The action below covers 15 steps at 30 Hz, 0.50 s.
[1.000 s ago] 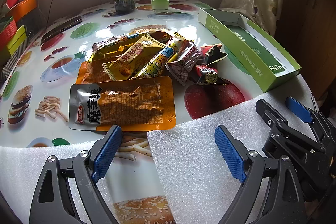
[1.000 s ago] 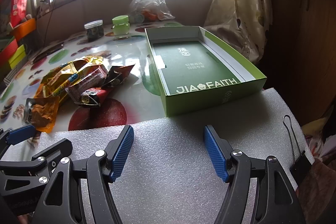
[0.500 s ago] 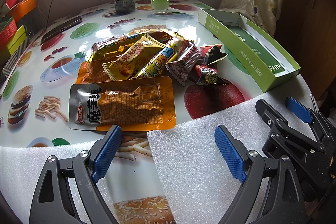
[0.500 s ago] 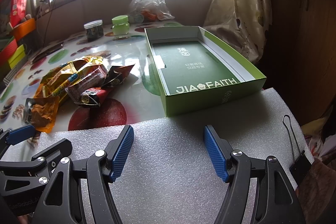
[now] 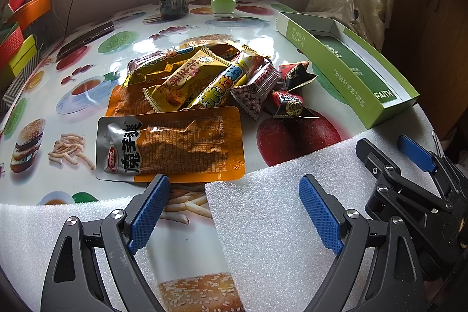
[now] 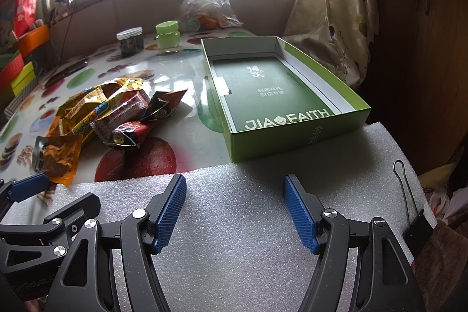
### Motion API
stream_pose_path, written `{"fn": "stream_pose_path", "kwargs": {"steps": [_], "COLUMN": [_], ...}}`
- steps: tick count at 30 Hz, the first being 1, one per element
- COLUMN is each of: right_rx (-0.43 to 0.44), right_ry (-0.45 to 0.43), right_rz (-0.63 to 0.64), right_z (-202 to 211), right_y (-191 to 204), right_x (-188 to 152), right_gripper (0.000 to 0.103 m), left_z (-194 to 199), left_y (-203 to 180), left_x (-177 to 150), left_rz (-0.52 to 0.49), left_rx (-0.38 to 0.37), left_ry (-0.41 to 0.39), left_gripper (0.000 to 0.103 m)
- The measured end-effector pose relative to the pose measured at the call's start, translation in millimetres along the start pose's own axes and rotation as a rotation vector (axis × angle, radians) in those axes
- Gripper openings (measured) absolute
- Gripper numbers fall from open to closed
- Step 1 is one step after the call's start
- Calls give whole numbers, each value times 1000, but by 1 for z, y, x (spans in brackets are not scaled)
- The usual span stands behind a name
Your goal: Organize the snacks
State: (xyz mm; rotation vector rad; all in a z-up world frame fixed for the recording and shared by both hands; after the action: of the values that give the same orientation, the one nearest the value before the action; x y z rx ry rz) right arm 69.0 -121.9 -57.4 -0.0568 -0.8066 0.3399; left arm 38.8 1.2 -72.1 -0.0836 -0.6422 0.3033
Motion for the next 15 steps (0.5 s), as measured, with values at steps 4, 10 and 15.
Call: {"fn": "stream_pose_path", "kwargs": {"steps": [4,10,15], "right_rx": [-1,7,21], "right_ry": [0,15,43], "right_rz": [0,3,8], "right_z": [0,-1,0], "right_y": [1,-1,-2], "right_x": [0,-1,-1], "right_gripper": [68,68,68], "left_z": [0,0,3], "left_y": [0,-2,3], "left_x": [0,1,2], "left_rz": [0,-1,1], "left_rx": [-1,-7,-7], "left_ry": [1,22,45], "left_gripper": [90,90,90]}}
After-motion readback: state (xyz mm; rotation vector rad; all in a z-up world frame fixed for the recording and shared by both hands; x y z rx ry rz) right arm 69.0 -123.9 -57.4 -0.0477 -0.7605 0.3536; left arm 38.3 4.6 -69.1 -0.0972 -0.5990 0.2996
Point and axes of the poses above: each gripper's, at about its wrist camera, not at the fingertips, and z roughly against the way its jaws point, y to its left, x to its top, the point moved 9 cm from there along -z, roughly the way its jaws point, and after that the axes turned 11 degrees about z, right-handed, at the moved point
